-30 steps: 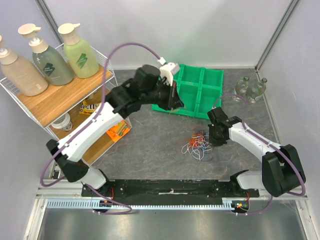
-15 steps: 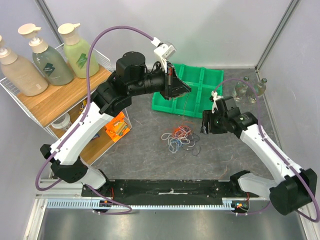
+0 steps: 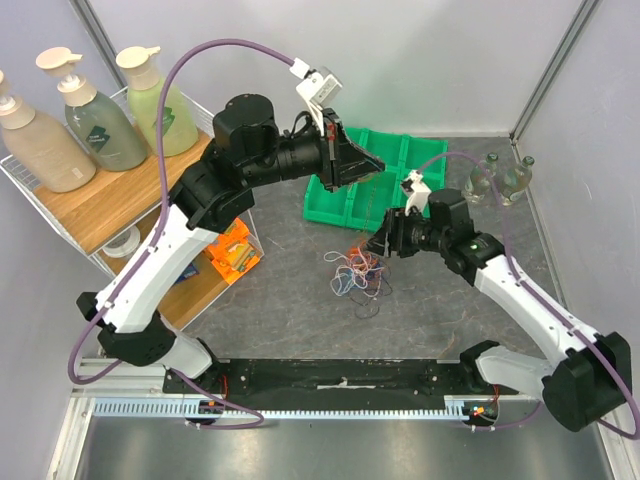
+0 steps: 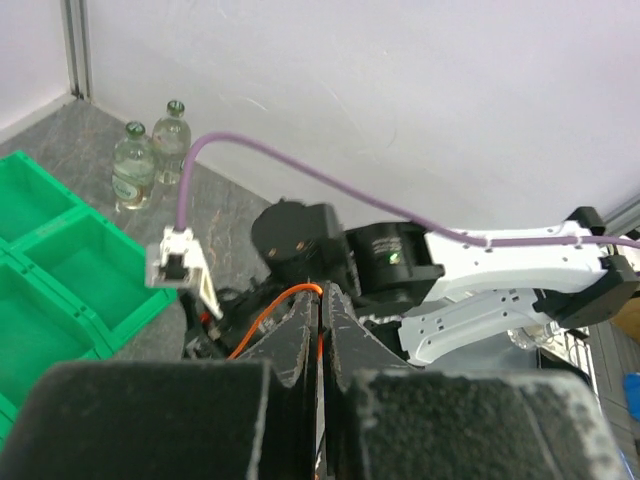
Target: Untangle the cables
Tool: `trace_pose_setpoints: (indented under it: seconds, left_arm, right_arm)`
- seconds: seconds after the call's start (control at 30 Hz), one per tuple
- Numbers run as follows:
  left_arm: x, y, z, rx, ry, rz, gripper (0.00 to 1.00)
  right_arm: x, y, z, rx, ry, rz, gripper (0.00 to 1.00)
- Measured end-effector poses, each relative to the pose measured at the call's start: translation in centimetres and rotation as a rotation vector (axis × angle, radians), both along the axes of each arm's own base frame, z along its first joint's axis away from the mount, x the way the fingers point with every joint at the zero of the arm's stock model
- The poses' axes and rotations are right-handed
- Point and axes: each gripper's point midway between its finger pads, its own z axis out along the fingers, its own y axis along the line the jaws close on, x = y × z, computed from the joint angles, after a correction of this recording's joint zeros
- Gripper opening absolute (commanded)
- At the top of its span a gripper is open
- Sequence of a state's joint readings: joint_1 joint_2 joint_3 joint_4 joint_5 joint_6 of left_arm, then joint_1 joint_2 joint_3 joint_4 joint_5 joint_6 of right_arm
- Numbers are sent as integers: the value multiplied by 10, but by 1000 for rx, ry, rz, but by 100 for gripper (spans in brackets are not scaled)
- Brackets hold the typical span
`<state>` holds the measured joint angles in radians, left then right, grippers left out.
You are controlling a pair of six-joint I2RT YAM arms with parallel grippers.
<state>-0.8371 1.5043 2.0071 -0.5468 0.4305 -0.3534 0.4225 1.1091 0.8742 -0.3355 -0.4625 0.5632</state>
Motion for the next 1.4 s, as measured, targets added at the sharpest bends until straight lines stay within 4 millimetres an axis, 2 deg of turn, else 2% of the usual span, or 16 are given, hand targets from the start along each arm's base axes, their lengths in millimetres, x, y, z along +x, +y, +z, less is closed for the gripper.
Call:
trace_pose_setpoints:
  seconds: [0.03, 0.13, 0.17, 0.23, 0.37, 0.5, 0.6, 0.7, 0.73, 0.83, 0.9, 1.0, 1.13, 1.23, 1.33, 1.4]
  left_arm:
    - [-1, 1, 4, -8, -6, 0, 2]
    - [-4, 5, 20, -37, -31, 0, 2]
    - [-6, 7, 27, -51, -42, 0, 2]
    - [-10, 11, 45, -84, -71, 0, 2]
    - [-23, 25, 103, -197, -172, -4, 2]
    - [-42, 40, 150, -316, -258, -26, 2]
    - [-50, 47, 168, -373, -288, -35, 2]
    - [-52, 49, 176, -404, -299, -39, 2]
    - [-52, 49, 177, -408, -299, -40, 2]
    - [-52, 48, 176, -407, -296, -39, 2]
    - [-49, 46, 172, -399, -288, -38, 2]
    - [-43, 39, 160, -373, -264, -37, 2]
    - [-37, 32, 150, -349, -241, -36, 2]
    - [-36, 31, 148, -346, -237, -36, 2]
    - [-35, 31, 149, -349, -236, -36, 2]
    - [-35, 32, 149, -349, -237, -39, 2]
  right_arm:
    - [0, 5, -2, 7, 3, 14, 55]
    - [-2, 17, -16, 11, 29, 33, 13]
    - [-2, 17, -23, 0, 41, 22, 8]
    - [-1, 9, -41, -41, 77, -35, 10]
    - [-4, -19, -94, -183, 207, -166, 16]
    - [-23, -54, -146, -361, 362, -255, 13]
    - [-34, -78, -164, -443, 438, -319, 13]
    - [-34, -99, -167, -480, 458, -389, 19]
    - [-33, -104, -165, -487, 455, -403, 24]
    - [-34, -109, -154, -501, 425, -398, 52]
    - [-32, -107, -141, -493, 394, -374, 59]
    - [-23, -101, -111, -467, 315, -325, 65]
    - [-10, -86, -52, -369, 127, -254, 67]
    - [-7, -67, -7, -247, -34, -173, 66]
    - [-7, -44, 22, -152, -142, -80, 66]
    - [-5, -34, 28, -120, -184, -42, 66]
